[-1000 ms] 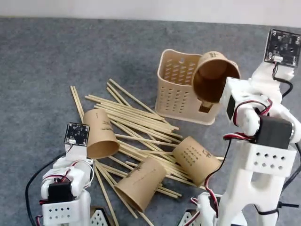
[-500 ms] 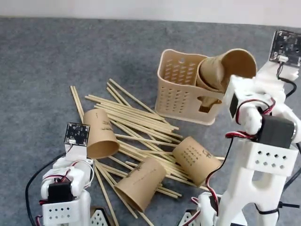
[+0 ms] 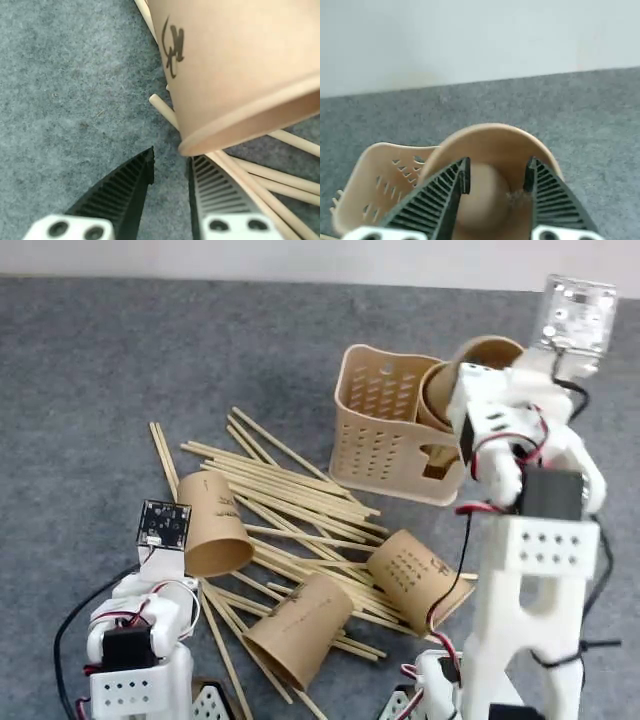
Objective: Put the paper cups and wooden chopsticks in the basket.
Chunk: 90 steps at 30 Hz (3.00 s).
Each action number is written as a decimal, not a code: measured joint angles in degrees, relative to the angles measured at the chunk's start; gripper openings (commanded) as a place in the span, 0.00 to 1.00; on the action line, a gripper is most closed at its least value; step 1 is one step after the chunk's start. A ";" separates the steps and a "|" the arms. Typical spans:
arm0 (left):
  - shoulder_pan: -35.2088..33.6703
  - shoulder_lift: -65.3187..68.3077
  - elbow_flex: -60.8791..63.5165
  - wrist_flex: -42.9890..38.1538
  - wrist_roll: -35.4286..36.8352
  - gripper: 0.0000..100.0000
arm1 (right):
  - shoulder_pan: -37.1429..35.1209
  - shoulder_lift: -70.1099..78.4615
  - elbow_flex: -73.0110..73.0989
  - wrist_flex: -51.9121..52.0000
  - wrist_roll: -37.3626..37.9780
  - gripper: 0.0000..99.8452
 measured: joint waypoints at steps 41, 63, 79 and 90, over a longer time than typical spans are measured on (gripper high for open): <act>0.00 0.00 0.00 0.00 0.00 0.12 | -16.79 -11.25 0.79 43.08 5.71 0.18; 0.00 0.00 0.00 0.00 0.00 0.12 | -2.20 -21.45 25.85 44.13 -11.43 0.19; 0.00 0.00 0.00 0.00 0.00 0.12 | -8.26 -21.98 39.47 29.80 -19.69 0.19; 0.00 0.00 0.00 0.00 0.00 0.12 | -18.20 -21.80 39.65 18.37 -19.69 0.19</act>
